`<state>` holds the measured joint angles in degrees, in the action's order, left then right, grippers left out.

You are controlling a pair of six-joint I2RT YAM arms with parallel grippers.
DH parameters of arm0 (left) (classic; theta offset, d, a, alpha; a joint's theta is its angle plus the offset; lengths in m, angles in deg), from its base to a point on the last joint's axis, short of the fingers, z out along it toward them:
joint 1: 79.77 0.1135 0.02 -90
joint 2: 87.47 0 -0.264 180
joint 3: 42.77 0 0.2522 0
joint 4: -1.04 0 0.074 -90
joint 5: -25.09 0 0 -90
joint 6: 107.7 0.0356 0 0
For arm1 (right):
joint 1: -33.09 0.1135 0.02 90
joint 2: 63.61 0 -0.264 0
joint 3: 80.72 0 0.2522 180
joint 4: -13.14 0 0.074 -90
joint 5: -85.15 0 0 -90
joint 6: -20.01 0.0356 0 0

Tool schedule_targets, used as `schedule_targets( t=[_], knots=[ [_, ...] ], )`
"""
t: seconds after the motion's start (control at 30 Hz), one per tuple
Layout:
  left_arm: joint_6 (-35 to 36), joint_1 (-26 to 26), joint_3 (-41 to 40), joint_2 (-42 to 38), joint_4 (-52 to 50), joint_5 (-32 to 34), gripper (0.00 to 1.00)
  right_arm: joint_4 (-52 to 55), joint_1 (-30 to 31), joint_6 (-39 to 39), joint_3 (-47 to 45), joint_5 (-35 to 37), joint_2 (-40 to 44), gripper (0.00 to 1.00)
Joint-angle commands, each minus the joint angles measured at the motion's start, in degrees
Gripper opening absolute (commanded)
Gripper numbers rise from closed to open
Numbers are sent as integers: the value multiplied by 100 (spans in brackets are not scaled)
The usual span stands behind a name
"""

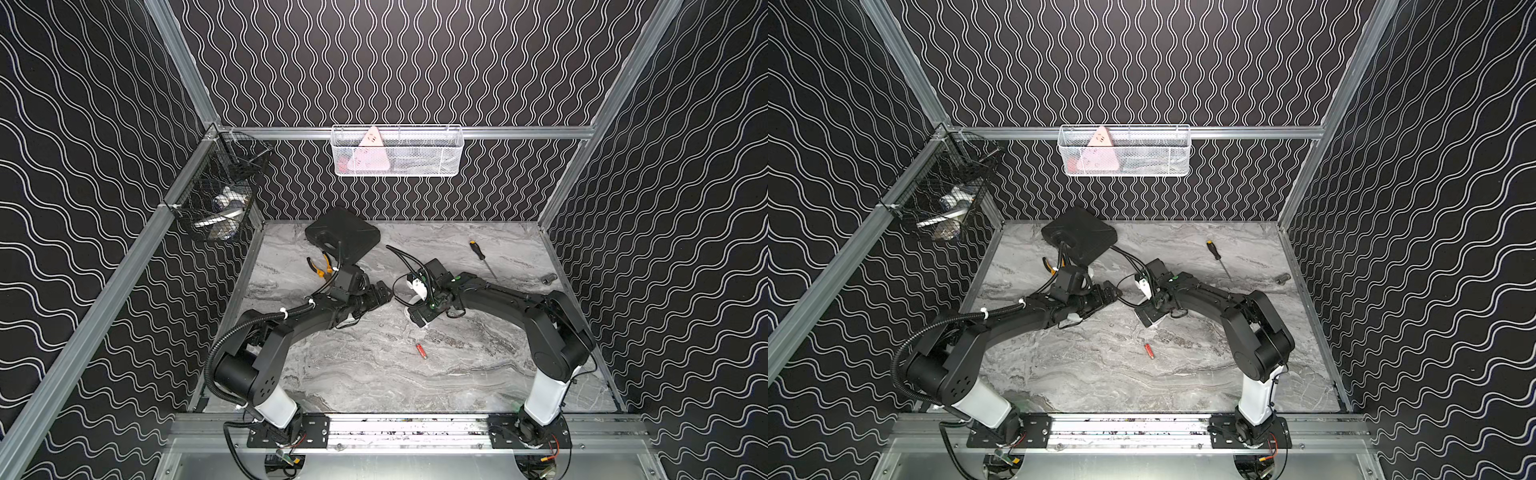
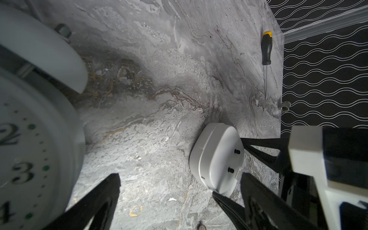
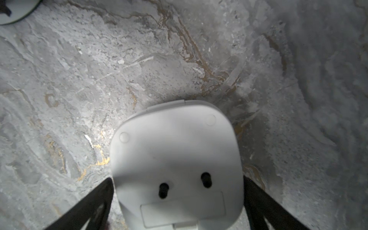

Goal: Insert the battery into the alarm
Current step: Adjust the alarm at the center of the board.

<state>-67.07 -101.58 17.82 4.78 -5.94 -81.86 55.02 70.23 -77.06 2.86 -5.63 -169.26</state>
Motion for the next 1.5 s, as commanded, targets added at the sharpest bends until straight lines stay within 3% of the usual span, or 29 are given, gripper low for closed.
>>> schedule_targets(
  t=[0.0,0.53,0.73,1.0,1.17,1.47],
  knots=[
    [19,9,-33,30,148,-28,99,136,30,-41,108,3,-120,95],
    [-210,9,-88,76,350,-235,99,-1,30,146,-5,-83,207,87],
    [-961,-21,-438,-31,1401,-768,99,-340,-40,335,-229,-432,528,86],
    [-1917,-438,-736,293,2802,-897,99,-594,-127,503,-311,-723,689,86],
    [-1907,-628,-886,512,3713,-829,90,-637,-203,625,-333,-973,769,85],
    [-1761,-697,-792,439,3422,-779,72,-632,-241,654,-311,-1100,822,85]
  ],
)
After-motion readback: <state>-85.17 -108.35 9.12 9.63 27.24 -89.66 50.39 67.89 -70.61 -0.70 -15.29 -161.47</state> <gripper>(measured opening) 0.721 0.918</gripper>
